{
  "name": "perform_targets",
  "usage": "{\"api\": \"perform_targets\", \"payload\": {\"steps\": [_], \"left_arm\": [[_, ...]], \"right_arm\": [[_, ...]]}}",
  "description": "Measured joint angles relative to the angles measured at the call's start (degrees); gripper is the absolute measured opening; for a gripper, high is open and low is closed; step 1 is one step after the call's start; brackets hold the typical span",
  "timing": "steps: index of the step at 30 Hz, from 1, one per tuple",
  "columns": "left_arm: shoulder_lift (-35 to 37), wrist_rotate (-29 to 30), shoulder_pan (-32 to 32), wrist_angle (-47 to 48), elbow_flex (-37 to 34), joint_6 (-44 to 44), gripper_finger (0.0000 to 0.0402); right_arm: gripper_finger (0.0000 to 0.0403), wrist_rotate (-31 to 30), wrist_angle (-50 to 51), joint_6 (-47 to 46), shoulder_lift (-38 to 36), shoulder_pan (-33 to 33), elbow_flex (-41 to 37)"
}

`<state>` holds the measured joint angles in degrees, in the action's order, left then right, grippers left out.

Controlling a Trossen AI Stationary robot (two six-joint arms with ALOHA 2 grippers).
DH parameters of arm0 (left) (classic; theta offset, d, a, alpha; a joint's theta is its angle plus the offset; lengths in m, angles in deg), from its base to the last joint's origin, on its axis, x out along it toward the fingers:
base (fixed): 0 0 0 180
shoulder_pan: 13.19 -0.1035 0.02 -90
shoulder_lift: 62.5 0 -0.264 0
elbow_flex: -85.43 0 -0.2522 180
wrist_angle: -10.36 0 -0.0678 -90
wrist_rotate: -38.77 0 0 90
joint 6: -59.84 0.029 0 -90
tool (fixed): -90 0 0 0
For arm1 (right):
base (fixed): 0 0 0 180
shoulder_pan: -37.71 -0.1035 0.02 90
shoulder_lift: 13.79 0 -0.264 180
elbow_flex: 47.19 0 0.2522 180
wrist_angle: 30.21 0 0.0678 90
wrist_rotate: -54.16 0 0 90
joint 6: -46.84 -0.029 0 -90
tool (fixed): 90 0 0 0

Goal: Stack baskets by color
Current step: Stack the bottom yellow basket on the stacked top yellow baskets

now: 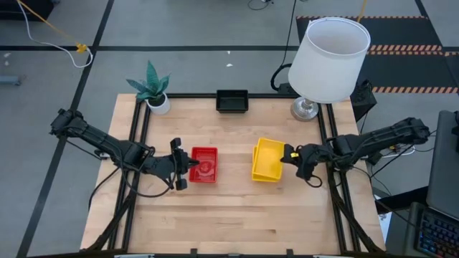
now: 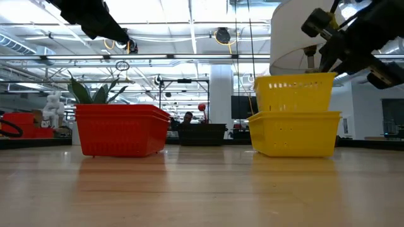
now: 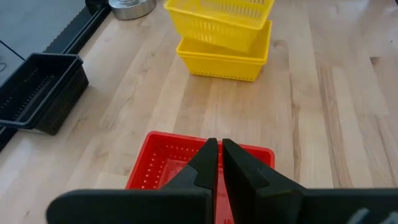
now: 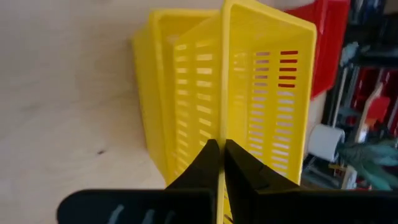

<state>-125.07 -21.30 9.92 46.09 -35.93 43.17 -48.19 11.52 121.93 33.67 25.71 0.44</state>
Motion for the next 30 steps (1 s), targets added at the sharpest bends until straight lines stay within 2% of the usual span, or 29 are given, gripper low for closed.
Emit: {"api": "perform_targets", "payload": {"steps": [9, 22, 26, 30], "left_arm": [[0.0, 0.0, 0.0, 0.0, 0.0, 0.0, 0.0026], [0.0, 0.0, -1.3, 0.0, 0.0, -0.4, 0.0026], [0.0, 0.0, -1.4, 0.0, 0.0, -0.5, 0.0026], [0.0, 0.0, -1.4, 0.0, 0.0, -0.5, 0.0026]], "right_arm": [[0.0003, 2.2, -0.4, 5.0, 0.0, 0.4, -0.9], [0.0004, 6.7, -2.5, 6.6, 2.7, 1.9, -0.9], [0.0009, 6.7, -3.2, 1.7, 3.0, 1.9, -0.9], [0.0035, 6.6, -3.4, -2.2, 3.1, 1.9, -0.9]]}}
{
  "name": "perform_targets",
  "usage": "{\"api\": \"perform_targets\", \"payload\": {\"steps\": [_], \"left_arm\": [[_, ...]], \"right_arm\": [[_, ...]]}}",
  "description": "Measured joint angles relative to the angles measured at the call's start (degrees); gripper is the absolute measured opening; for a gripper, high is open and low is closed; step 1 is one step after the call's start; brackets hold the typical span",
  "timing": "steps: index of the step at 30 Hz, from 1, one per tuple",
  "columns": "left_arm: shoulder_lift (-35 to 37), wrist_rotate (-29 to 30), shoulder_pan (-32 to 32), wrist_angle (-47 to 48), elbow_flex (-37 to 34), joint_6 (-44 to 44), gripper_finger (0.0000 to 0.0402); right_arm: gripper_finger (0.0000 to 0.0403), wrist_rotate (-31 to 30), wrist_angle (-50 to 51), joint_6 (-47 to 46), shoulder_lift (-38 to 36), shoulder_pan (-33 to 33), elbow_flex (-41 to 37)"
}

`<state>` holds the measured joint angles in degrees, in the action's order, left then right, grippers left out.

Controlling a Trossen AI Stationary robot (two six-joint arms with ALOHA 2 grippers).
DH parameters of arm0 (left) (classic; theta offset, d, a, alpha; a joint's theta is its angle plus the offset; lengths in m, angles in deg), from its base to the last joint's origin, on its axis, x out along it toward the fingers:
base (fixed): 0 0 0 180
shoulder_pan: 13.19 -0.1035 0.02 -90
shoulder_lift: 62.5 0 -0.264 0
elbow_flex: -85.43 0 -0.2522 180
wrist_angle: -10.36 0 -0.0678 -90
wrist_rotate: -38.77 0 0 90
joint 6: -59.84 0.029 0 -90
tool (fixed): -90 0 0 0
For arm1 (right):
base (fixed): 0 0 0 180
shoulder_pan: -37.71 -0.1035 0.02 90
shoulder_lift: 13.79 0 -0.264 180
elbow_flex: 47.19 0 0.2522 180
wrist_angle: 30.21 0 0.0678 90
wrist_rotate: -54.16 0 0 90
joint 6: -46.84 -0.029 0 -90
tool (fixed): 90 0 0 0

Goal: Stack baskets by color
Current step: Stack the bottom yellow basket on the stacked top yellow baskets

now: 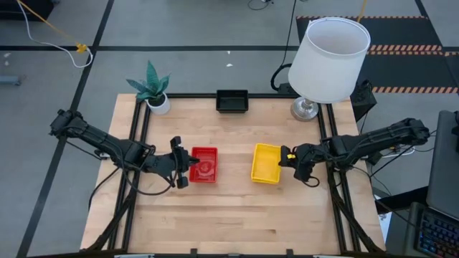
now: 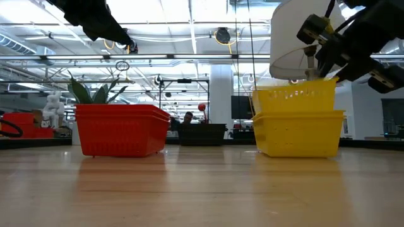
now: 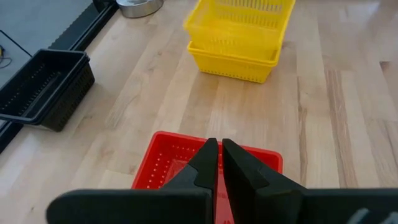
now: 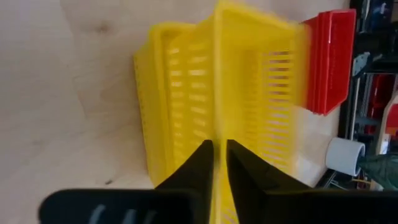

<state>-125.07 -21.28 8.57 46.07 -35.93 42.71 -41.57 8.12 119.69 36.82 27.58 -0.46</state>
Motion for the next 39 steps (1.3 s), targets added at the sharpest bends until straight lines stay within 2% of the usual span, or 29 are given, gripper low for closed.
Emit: {"api": "perform_targets", "payload": {"steps": [7, 10, 13, 17, 21, 25, 29, 33, 39], "left_arm": [[0.0, 0.0, 0.0, 0.0, 0.0, -0.2, 0.0026], [0.0, 0.0, 0.0, 0.0, 0.0, -0.2, 0.0026], [0.0, -0.4, 0.0, 0.0, 0.0, -0.3, 0.0026], [0.0, -0.5, 0.0, 0.0, 0.0, -0.6, 0.0026], [0.0, -0.5, 0.0, 0.0, 0.0, -0.6, 0.0026], [0.0, -0.5, 0.0, 0.0, 0.0, 0.1, 0.0026], [0.0, -0.5, 0.0, 0.0, 0.0, 0.1, 0.0026], [0.0, -0.5, 0.0, 0.0, 0.0, 0.1, 0.0026], [0.0, -0.5, 0.0, 0.0, 0.0, 0.1, 0.0026]], "right_arm": [[0.0088, 0.0, -1.6, -2.2, 0.0, 0.0, 0.0], [0.0101, -0.1, -4.1, -9.4, -0.2, -0.4, 0.0], [0.0103, -0.2, -8.2, -23.4, -0.5, -1.2, 0.0], [0.0094, -2.5, -12.0, -47.7, -0.7, -2.2, 0.1], [0.0078, -8.8, -10.1, -74.4, -0.7, -2.5, 0.1], [0.0059, -9.4, -4.3, -88.4, -0.7, -2.5, 0.0], [0.0040, -9.7, 0.4, -96.3, -0.7, -3.2, 0.0], [0.0018, -12.4, 4.0, -102.2, -0.4, -3.8, 0.0], [0.0002, -14.2, 5.6, -106.9, 2.3, -3.8, 0.0]]}}
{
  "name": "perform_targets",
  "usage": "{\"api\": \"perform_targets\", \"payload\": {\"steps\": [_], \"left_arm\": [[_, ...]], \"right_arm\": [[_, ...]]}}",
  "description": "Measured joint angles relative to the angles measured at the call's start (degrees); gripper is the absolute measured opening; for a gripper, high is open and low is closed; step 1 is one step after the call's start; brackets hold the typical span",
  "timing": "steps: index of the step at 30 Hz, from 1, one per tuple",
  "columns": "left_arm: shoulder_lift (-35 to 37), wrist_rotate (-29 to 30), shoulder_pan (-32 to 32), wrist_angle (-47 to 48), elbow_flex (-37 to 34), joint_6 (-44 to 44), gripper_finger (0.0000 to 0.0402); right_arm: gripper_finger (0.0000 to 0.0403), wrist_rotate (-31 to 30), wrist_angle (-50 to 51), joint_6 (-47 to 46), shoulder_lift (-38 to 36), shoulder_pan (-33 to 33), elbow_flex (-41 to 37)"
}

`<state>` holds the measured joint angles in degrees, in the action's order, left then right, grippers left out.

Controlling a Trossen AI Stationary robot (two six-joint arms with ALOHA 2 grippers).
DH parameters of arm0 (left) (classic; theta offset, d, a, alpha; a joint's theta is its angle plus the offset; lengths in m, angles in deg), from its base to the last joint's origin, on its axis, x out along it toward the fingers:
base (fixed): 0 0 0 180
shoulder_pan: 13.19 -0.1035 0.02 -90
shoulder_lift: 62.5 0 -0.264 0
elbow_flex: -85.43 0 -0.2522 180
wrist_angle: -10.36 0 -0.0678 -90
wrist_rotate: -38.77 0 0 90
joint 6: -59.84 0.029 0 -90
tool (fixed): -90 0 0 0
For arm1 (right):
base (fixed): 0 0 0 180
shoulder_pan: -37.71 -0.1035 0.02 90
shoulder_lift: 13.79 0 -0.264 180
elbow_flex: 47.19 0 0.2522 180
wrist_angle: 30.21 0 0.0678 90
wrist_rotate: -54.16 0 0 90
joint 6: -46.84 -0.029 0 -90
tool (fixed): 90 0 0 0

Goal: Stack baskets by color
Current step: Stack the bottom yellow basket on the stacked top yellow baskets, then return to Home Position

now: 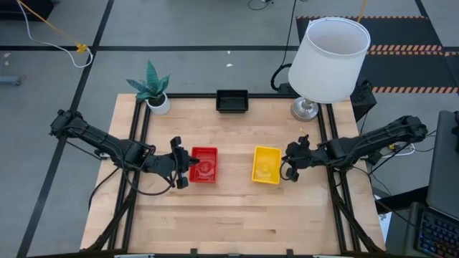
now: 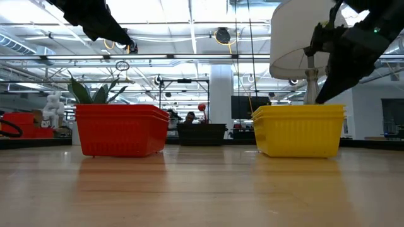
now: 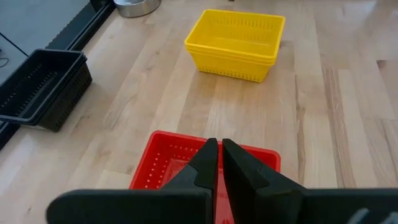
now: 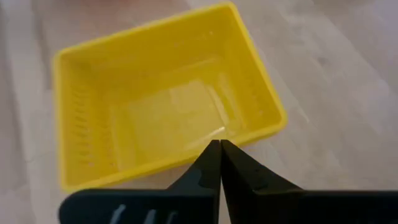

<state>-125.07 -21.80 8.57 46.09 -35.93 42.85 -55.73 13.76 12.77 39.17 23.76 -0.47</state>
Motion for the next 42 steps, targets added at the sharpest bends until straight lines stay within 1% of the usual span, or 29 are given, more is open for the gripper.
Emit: {"api": "perform_targets", "payload": {"steps": [3, 8, 11, 14, 17, 26, 35, 38, 42], "left_arm": [[0.0, 0.0, 0.0, 0.0, 0.0, 0.0, 0.0026], [0.0, 0.0, 0.0, 0.0, 0.0, 0.0, 0.0026], [0.0, 0.0, 0.0, 0.0, 0.0, 0.1, 0.0026], [0.0, 0.0, 0.0, -0.1, 0.0, 0.2, 0.0026], [0.0, 0.0, 0.0, -1.1, 0.0, 0.4, 0.0026], [0.0, 0.0, 0.0, -1.7, 0.0, 0.6, 0.0026], [0.0, 0.0, 0.0, -1.7, 0.0, 0.6, 0.0026], [0.0, 0.0, 0.0, -1.7, 0.0, 0.6, 0.0026], [0.8, 0.0, 0.0, -1.2, 0.0, 2.1, 0.0026]], "right_arm": [[0.0001, -1.2, -0.7, -2.0, 2.9, 0.1, -1.3], [0.0001, -1.1, -4.3, -3.4, 6.7, 0.1, -4.5], [0.0000, -1.1, -7.1, -2.5, 7.6, 0.1, -4.8], [0.0000, -1.1, -10.5, 0.4, 8.1, 0.2, -4.8], [0.0000, -1.1, -12.2, 2.2, 8.1, 1.0, -4.8], [0.0000, -1.0, -13.0, 5.3, 8.2, 4.2, -4.8], [0.0000, -0.8, -13.8, 7.9, 8.1, 5.4, -4.8], [0.0000, -0.8, -13.2, 9.0, 7.1, 5.4, -4.8], [0.0000, -0.5, -12.8, 11.5, 3.6, 5.4, -4.6]]}}
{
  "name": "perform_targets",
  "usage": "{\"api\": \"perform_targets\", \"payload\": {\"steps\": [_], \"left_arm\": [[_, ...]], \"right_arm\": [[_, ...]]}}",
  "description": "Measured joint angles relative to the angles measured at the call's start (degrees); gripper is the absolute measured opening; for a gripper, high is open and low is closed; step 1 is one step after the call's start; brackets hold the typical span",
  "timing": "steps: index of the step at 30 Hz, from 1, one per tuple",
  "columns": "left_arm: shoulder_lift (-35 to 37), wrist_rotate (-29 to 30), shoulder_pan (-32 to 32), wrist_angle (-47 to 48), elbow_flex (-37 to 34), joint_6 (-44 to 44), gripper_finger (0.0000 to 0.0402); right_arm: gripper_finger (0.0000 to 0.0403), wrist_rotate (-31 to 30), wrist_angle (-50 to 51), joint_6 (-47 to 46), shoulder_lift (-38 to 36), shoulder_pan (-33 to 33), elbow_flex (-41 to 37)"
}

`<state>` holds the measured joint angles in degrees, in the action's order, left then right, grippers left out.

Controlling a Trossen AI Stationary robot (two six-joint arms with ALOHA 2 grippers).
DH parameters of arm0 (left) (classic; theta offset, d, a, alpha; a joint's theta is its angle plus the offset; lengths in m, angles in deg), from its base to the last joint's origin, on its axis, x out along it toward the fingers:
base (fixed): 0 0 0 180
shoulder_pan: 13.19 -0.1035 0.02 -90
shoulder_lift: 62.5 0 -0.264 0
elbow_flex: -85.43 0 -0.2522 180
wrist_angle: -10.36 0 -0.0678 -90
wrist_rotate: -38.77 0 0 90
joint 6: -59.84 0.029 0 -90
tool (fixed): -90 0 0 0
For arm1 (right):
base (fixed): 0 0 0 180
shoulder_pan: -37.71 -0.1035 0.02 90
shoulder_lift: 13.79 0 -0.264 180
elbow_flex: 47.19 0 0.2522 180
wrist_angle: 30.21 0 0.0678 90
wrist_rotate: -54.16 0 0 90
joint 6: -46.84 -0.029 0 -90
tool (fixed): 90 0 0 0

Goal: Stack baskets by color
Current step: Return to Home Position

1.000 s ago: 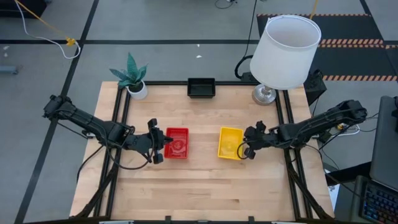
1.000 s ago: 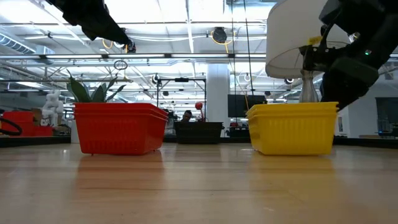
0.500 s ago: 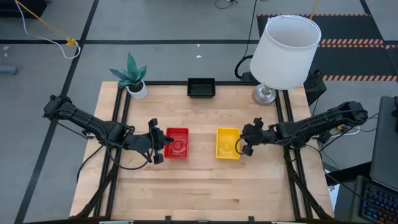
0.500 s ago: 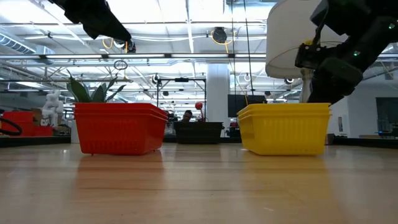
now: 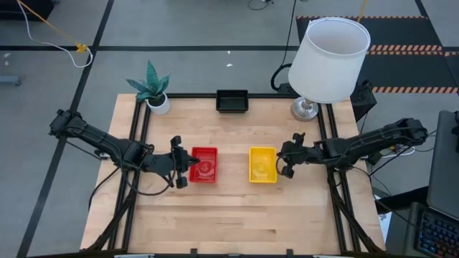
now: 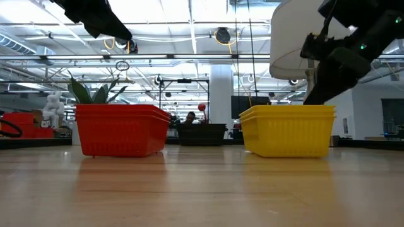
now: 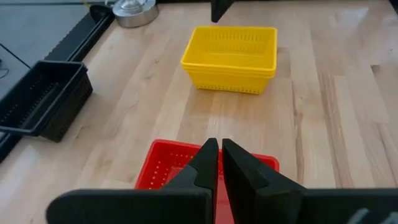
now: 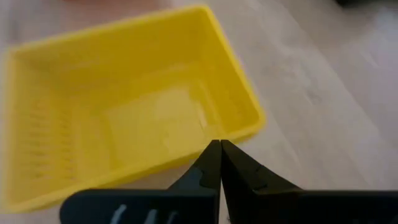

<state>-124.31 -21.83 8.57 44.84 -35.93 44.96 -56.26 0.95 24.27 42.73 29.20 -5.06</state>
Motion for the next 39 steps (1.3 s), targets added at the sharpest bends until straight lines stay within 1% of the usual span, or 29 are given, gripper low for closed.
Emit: {"api": "perform_targets", "payload": {"steps": [3, 6, 11, 13, 16, 20, 25, 31, 37, 39], "left_arm": [[2.0, 0.3, 0.0, 0.8, 0.0, 0.9, 0.0026], [4.3, 0.7, 0.0, 0.9, 0.0, 2.0, 0.0026], [7.5, 0.7, 0.0, -0.3, -1.0, 4.7, 0.0026], [8.6, 0.7, 0.0, -1.7, -2.1, 6.4, 0.0026], [10.5, 0.7, 0.0, -5.2, -4.5, 9.3, 0.0026], [13.8, 0.7, 0.0, -8.2, -7.9, 12.3, 0.0026], [19.0, 0.7, -1.2, -9.2, -11.5, 12.9, 0.0026], [23.6, 0.7, -2.9, -15.9, -18.5, 14.9, 0.0026], [25.9, 0.6, -5.6, -23.7, -24.5, 16.7, 0.0026], [26.0, -0.8, -6.5, -24.7, -25.5, 16.7, 0.0026]], "right_arm": [[0.0000, 2.6, 0.2, 4.3, -3.4, 0.0, 0.5], [0.0000, 2.7, -0.4, 6.9, -6.4, 0.4, 1.1], [0.0000, 2.7, -6.9, 13.0, -9.5, 1.5, 1.2], [0.0000, 3.2, -10.4, 16.0, -10.0, 2.0, 1.2], [0.0000, 5.6, -14.6, 21.2, -10.3, 2.8, 1.2], [0.0000, 9.8, -16.9, 28.1, -10.2, 3.4, 1.2], [0.0000, 13.3, -19.7, 33.2, -10.2, 4.1, 1.2], [0.0000, 13.1, -21.7, 33.6, -10.0, 4.7, 0.0], [0.0000, 13.1, -32.2, 33.0, -10.3, 4.7, -6.6], [0.0000, 13.1, -34.6, 32.3, -10.6, 4.7, -9.2]]}}
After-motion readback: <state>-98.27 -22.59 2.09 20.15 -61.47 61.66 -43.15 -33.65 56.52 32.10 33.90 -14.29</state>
